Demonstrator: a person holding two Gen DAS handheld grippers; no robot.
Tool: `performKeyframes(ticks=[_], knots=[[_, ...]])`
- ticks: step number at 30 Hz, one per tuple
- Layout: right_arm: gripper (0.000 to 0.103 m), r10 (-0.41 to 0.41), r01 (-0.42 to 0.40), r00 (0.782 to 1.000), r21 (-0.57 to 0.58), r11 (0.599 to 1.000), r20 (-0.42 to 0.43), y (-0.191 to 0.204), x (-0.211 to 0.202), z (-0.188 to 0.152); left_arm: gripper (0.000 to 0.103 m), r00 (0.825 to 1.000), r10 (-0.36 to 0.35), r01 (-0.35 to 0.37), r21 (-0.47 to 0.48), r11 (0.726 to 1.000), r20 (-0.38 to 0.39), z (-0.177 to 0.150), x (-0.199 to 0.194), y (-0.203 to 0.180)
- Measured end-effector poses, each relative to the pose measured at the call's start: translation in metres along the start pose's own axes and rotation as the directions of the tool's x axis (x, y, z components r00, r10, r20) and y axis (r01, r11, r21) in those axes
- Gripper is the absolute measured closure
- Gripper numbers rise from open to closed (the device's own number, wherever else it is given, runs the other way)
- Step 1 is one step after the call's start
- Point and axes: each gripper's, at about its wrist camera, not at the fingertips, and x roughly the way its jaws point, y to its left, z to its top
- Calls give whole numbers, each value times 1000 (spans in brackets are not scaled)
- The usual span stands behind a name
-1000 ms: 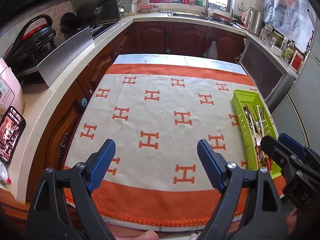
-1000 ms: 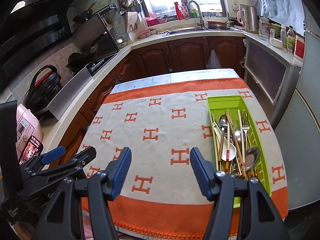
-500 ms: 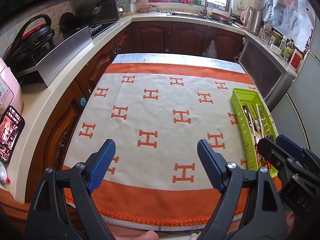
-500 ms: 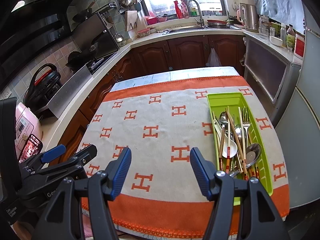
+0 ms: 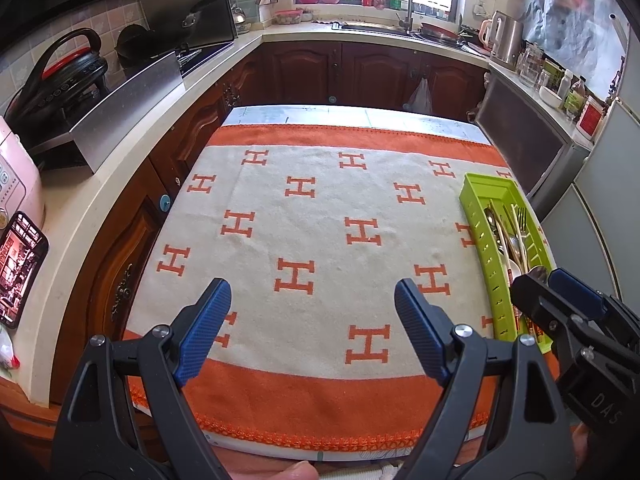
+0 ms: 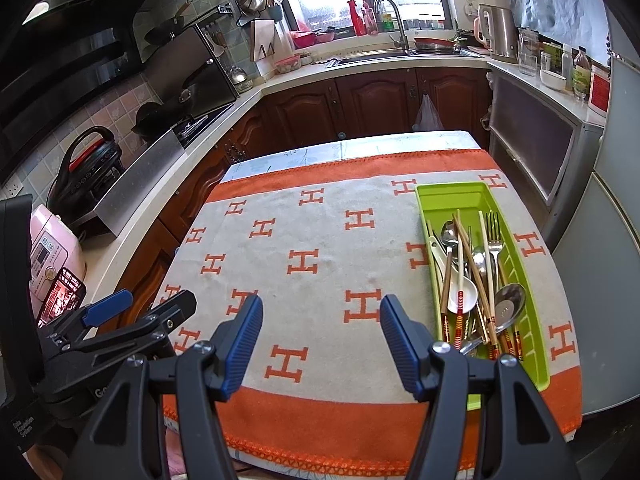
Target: Organize utensils
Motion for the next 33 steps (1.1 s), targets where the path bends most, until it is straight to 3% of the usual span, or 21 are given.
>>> performKeyframes(ticks=[33], knots=[[42,0,0,1000,8,1000,-9,5,5,-8,21,1000,-7,7,-1,1000,-3,-5,1,-1]])
